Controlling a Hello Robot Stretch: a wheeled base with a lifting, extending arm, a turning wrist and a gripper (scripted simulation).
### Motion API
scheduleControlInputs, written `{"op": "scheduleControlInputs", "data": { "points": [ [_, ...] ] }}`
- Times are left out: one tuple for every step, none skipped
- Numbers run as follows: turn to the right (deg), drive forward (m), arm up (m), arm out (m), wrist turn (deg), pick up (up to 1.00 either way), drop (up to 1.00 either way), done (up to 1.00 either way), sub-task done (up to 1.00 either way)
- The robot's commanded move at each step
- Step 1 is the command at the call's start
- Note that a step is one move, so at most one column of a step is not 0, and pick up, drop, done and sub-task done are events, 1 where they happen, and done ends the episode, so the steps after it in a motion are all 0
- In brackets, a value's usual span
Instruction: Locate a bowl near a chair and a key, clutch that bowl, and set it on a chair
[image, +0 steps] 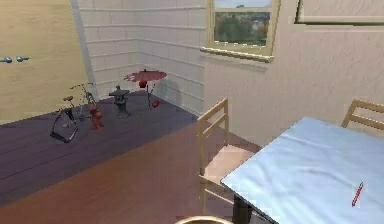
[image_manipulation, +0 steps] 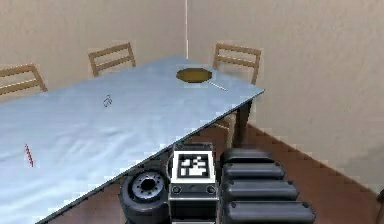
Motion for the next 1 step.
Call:
{"op": "scheduleControlInputs", "data": {
  "points": [
    [-9.0, 0.00, 0.00, 0.00, 0.0, 0.00, 0.00, 0.00, 0.00]
  ]
}}
